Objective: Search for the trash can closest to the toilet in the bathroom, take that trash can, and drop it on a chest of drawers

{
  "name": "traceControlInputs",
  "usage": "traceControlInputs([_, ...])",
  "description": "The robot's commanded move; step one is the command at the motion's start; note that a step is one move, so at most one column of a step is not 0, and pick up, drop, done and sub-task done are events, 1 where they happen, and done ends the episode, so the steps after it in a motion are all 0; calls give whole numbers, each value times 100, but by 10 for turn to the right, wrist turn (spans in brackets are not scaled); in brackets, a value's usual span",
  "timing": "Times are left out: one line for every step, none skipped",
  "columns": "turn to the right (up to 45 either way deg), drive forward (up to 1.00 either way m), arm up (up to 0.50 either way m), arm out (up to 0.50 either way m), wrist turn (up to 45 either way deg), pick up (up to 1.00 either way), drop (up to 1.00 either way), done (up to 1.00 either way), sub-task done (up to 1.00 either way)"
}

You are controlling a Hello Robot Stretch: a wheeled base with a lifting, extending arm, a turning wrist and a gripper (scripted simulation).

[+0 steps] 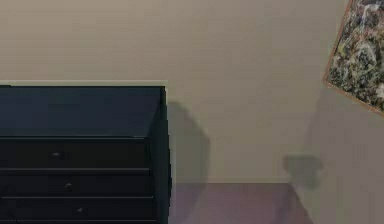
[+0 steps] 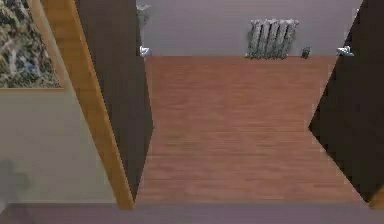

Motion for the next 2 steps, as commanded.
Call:
traceControlInputs([450,0,0,0,0,0,0,0,0])
traceControlInputs([450,0,0,0,0,0,0,0,0])
